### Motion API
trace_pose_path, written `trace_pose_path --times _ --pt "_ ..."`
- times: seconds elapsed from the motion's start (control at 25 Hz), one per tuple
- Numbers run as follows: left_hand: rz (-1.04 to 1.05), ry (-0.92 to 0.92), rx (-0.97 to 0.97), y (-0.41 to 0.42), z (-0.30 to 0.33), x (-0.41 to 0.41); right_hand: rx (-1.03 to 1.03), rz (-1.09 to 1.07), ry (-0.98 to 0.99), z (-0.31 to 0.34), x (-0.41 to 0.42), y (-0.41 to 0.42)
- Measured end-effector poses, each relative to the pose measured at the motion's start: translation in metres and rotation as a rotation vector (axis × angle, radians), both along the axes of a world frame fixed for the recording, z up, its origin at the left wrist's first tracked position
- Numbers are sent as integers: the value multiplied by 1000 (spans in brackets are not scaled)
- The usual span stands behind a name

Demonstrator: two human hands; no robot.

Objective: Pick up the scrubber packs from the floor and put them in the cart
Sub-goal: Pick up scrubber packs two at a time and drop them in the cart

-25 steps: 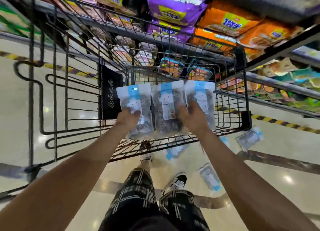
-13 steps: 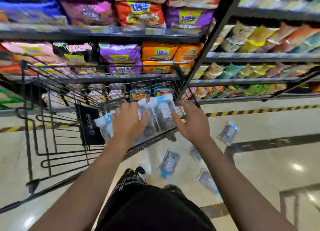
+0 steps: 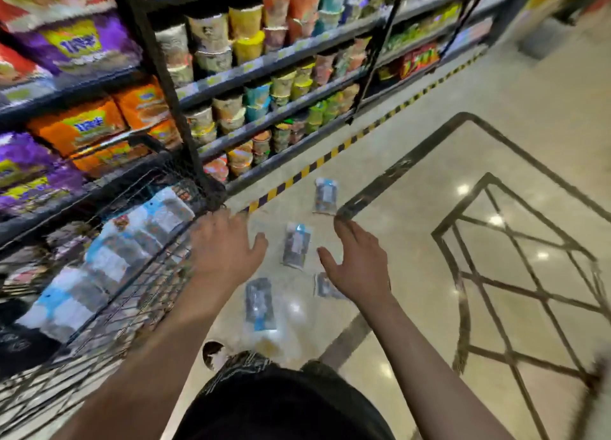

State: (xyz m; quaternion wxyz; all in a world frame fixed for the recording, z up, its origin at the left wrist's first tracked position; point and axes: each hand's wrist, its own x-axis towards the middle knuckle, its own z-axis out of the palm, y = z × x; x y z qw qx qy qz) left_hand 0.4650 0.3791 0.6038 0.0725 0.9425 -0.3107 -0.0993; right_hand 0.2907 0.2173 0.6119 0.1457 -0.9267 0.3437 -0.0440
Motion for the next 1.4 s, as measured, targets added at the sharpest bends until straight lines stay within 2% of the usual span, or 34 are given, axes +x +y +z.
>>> trace_pose_path --times 0.28,0.48,0.72,0.88,1.04,1.24,1.4 --pt "-241 0 -2 -100 -15 -105 5 -302 50 -18 -152 -49" --pt "-282 33 8 -143 -16 -143 24 -403 103 -16 -204 -82" --pt "-238 37 54 -183 -21 -120 73 -365 55 -19 -178 -135" --pt "-207 25 -5 -219 -31 -97 87 -314 110 -24 -137 -188" --pt "-118 120 69 -267 -36 -61 26 -208 160 -25 -88 -255" --pt "-77 102 53 -308 -53 -30 8 -122 161 -31 -51 -310" --pt "-33 128 141 -319 -98 -28 197 -103 228 -80 -46 -323"
